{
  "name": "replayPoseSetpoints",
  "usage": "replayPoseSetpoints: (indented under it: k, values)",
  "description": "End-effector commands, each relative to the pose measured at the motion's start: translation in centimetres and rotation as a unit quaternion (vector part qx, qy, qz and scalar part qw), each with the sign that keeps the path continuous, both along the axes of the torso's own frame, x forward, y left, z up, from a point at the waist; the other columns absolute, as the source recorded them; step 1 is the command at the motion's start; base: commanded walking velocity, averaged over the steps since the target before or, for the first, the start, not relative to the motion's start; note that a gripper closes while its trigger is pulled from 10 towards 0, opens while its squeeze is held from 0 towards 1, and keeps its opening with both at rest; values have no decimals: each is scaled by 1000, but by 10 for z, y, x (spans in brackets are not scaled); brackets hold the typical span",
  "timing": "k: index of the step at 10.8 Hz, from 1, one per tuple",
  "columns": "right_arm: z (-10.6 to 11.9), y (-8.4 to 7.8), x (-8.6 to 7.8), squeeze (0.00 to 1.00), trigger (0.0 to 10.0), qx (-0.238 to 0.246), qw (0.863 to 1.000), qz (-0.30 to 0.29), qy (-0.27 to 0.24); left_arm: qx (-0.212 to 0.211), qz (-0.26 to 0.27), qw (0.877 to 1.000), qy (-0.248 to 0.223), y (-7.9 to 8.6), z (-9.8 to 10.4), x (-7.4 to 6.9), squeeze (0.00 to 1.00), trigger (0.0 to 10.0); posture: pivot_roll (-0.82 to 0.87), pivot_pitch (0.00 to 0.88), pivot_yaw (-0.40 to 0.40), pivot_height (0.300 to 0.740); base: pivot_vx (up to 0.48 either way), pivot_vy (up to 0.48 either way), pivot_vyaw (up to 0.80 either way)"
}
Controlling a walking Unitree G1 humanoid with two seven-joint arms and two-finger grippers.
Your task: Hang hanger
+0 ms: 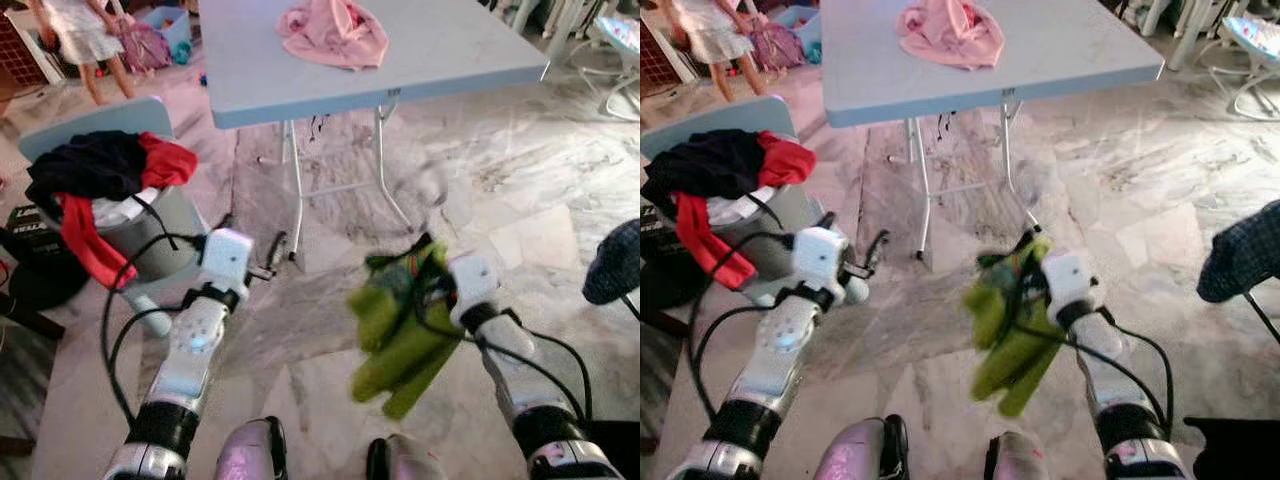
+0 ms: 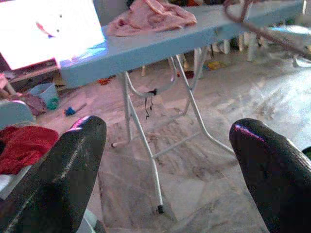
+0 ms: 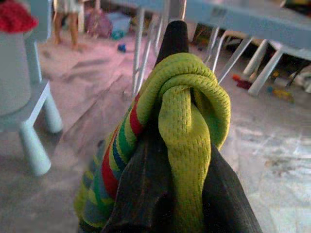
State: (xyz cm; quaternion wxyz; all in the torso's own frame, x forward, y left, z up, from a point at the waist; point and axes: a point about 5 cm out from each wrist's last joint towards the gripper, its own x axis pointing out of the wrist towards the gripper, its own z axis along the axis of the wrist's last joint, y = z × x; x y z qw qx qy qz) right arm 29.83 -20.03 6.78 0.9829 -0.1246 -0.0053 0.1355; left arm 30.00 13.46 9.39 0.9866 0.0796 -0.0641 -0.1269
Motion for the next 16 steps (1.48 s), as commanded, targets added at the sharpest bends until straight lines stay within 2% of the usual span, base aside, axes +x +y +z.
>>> replayPoseSetpoints:
  k: [1, 3, 6, 9, 15, 16]
  values:
    - [18, 1, 8, 0, 10000, 13, 999, -13, -46, -10, 11, 1000, -3, 4, 3, -1, 0, 10000, -6, 111, 34, 740, 277, 0, 0]
    - [28, -4, 1, 0, 10000, 25, 995, -41, -84, -17, 39, 999, -3, 13, 2, -10, 0, 10000, -6, 143, 4, 740, 291, 0, 0]
    - [24, -4, -7, 0, 10000, 33, 995, -57, -81, -25, 50, 998, -2, 19, 6, -12, 0, 10000, -12, 178, -5, 740, 338, 0, 0]
    - [27, -3, -12, 0, 10000, 23, 996, -42, -78, -30, 52, 998, 3, 17, 6, -15, 0, 10000, -14, 191, -14, 740, 344, 0, 0]
    - [31, -2, -12, 0, 10000, 20, 996, -28, -78, -32, 48, 998, 11, 15, 7, -17, 0, 10000, -14, 198, -13, 740, 352, 0, 497]
    - [30, -2, -12, 0, 10000, 22, 996, -29, -77, -38, 50, 998, 18, 14, 6, -17, 0, 10000, -16, 200, -13, 740, 292, 382, 725]
